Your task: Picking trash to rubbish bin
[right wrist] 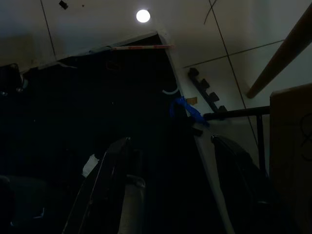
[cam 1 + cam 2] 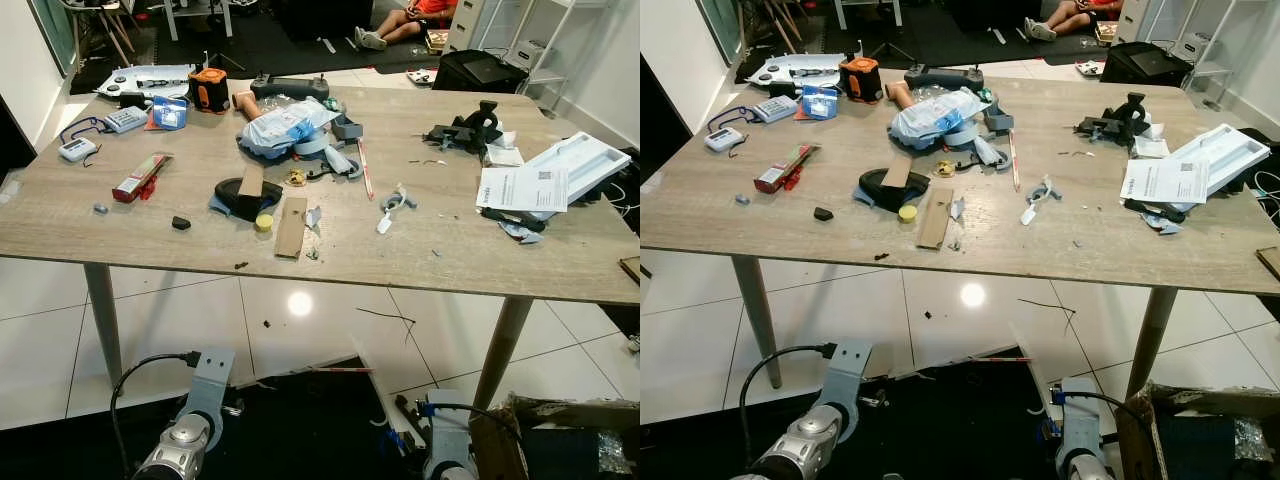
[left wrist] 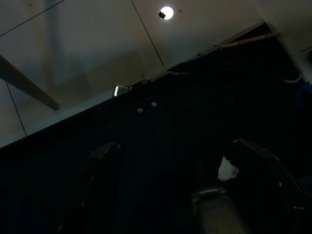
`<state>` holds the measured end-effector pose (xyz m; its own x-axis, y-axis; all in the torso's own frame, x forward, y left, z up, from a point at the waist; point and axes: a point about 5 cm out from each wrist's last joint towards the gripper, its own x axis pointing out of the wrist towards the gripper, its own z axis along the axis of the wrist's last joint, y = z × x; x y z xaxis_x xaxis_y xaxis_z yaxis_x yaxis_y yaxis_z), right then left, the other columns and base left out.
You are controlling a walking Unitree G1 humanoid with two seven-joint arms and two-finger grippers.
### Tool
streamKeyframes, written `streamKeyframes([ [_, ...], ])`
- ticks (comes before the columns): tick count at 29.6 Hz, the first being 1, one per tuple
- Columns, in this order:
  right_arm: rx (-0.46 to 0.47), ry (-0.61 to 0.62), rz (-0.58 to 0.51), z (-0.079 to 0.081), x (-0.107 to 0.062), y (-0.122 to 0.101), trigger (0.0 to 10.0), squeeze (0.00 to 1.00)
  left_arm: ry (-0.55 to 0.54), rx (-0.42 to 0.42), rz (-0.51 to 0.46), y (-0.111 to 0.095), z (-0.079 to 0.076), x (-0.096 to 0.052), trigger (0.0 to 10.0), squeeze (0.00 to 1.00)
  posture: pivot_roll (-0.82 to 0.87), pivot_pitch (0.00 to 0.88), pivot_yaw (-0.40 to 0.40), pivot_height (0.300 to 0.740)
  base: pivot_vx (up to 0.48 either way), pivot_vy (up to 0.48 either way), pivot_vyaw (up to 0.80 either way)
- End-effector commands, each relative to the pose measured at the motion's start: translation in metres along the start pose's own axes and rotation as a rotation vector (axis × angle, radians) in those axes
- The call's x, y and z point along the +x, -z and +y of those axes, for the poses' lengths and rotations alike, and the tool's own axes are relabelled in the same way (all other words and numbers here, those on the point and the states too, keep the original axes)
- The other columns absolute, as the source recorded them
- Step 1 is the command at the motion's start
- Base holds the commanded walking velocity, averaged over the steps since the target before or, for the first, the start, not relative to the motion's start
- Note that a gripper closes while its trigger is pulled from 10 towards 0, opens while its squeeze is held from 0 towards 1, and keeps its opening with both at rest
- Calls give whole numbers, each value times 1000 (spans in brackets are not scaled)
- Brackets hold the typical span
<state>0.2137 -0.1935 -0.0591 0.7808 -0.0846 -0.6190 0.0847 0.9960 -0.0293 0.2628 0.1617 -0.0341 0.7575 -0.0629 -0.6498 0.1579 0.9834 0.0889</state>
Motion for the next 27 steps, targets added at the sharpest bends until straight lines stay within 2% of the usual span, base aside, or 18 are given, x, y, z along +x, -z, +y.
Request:
streamKeyframes([
  [1,11,8,34,0,-2,8,10000,0,3,1,31,8,-1,-1,10000,0,45,116,37,740,0,0,0],
  [27,4,7,32,-1,-2,6,10000,0,6,0,31,6,-3,-1,10000,0,45,120,33,740,0,0,0],
])
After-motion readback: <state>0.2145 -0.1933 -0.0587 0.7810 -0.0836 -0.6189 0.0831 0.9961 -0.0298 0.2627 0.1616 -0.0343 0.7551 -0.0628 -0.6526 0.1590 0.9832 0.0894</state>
